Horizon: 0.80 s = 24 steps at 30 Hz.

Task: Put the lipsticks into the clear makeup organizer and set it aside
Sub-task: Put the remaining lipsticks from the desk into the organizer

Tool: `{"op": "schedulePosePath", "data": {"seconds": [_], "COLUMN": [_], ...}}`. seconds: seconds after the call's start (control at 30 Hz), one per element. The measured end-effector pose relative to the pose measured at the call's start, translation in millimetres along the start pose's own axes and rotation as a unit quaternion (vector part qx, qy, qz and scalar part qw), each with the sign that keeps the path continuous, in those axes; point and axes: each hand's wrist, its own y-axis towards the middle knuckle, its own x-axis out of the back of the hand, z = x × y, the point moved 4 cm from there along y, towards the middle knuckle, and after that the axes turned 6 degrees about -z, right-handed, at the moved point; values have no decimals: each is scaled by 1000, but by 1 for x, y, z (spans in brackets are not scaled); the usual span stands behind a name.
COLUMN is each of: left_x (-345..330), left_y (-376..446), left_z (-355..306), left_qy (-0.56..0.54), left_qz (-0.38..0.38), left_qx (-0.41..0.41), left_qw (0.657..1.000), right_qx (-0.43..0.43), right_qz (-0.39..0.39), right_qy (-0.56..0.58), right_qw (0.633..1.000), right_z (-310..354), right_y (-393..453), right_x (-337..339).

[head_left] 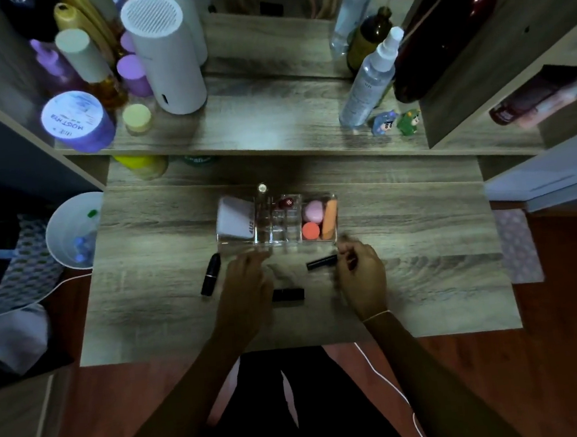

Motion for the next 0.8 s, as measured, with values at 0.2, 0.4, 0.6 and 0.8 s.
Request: {"op": "schedulePosePath", "data": {"seconds": [0.2, 0.4, 0.6, 0.8], "left_x": [-20, -20, -13, 5], "left_y": [-15, -19, -19, -9], "left_z": [-9, -9, -1, 2], "left_qy": [2, 52, 27, -99], "left_qz": [79, 95, 75, 5], "left_qx": [-48, -78, -49, 49], "left_qw": [996, 991, 996, 994], "right_qx": [10, 31, 96, 93], "right_qz": [65, 78, 62, 64], "right_qy": [-46, -95, -174, -167], "right_qw": [997, 992, 978, 979], "right_z": [-13, -12, -11, -11], "right_y": [-12, -15, -23, -43], "right_x": [-10, -16, -16, -18]}}
